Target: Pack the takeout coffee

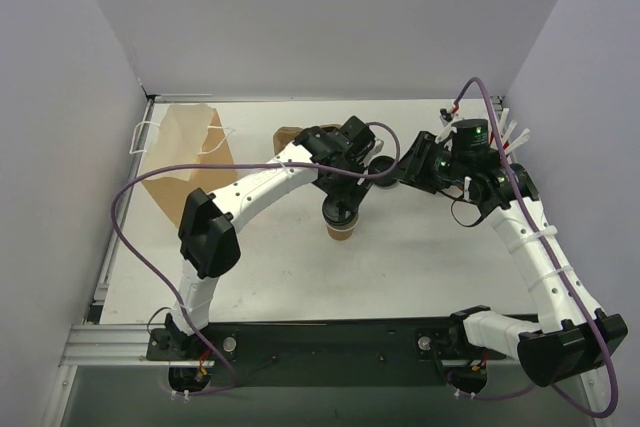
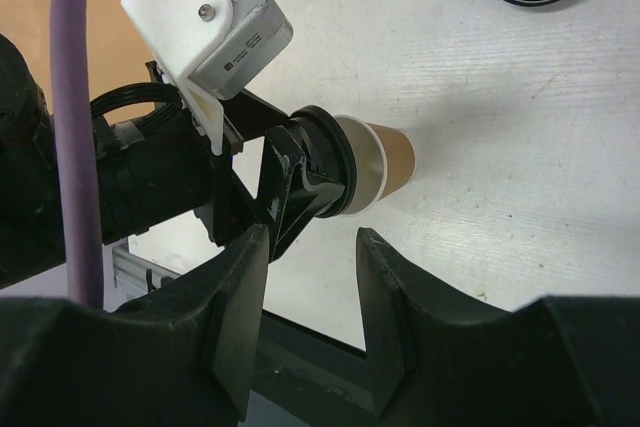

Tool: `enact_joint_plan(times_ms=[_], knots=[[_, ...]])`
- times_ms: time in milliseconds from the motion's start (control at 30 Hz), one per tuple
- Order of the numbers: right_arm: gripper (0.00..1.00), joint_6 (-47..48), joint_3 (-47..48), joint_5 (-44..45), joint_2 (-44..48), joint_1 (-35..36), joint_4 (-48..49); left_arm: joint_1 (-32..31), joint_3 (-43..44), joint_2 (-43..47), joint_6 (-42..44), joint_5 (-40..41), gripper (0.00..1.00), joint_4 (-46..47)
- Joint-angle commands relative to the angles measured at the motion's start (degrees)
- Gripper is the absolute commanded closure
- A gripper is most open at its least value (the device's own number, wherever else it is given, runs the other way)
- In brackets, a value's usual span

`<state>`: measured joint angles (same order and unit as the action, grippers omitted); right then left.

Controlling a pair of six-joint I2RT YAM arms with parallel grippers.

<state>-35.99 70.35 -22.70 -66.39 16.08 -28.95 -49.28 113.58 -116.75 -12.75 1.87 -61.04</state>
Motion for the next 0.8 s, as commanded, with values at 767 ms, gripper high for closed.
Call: enact_joint_plan(times_ms=[767], knots=[[0.64,1.4,-1.1,1.4,3.1,-1.0,-0.7,-3.5,11.7,-7.2,2.2,5.6,0.2,-8.7]])
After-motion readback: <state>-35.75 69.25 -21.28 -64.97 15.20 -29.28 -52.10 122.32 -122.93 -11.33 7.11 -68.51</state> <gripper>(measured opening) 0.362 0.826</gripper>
